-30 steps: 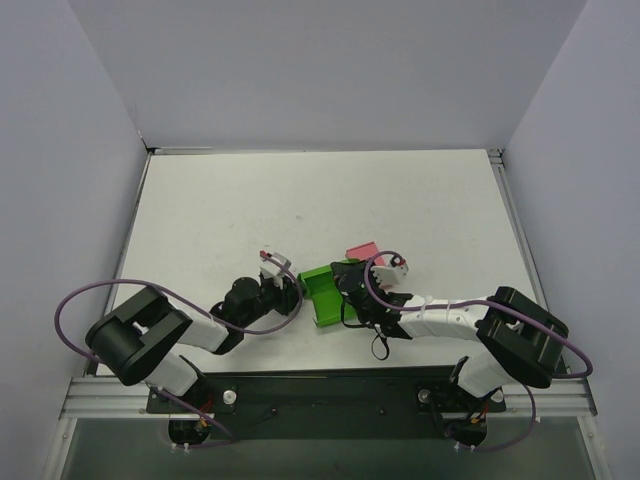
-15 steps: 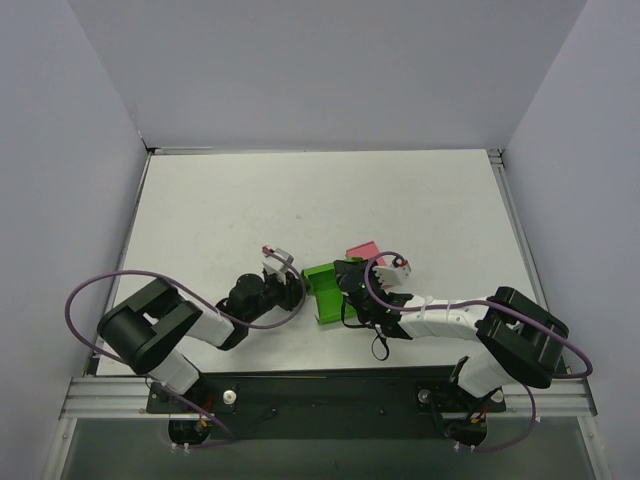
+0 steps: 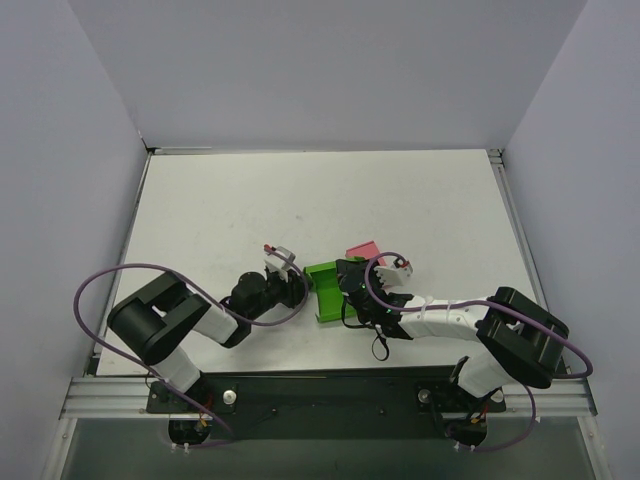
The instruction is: Fold the paper box
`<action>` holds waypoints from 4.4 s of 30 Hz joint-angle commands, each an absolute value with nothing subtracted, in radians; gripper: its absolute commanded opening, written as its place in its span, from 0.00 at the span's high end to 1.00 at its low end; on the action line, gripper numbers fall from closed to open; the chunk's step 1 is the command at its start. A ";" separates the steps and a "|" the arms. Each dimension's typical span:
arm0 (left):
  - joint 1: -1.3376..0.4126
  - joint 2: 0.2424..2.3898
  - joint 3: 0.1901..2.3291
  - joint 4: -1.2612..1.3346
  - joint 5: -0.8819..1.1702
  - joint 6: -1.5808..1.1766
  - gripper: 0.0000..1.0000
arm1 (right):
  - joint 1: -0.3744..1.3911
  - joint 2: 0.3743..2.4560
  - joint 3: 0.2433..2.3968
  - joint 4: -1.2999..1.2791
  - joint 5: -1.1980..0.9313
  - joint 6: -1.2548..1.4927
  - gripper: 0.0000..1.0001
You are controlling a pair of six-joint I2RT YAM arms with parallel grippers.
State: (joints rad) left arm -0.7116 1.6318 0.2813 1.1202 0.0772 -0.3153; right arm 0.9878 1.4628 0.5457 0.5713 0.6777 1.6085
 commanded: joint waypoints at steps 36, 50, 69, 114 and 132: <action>-0.811 1.623 0.436 1.140 -0.248 -0.232 0.89 | 1.049 1.463 0.526 0.508 0.557 1.585 1.00; -0.879 1.597 0.469 0.982 -0.623 -0.146 1.00 | 1.065 1.433 0.548 0.399 0.588 1.612 1.00; -0.790 1.428 0.551 0.366 -0.243 -0.305 1.00 | 1.063 1.028 0.518 0.255 0.520 1.119 0.42; -0.712 1.354 0.572 0.186 -0.221 -0.403 1.00 | 1.164 1.462 0.713 0.124 0.884 0.652 1.00; -0.742 1.437 0.652 0.071 -0.483 -0.330 1.00 | 1.192 1.391 0.706 0.058 0.864 0.684 1.00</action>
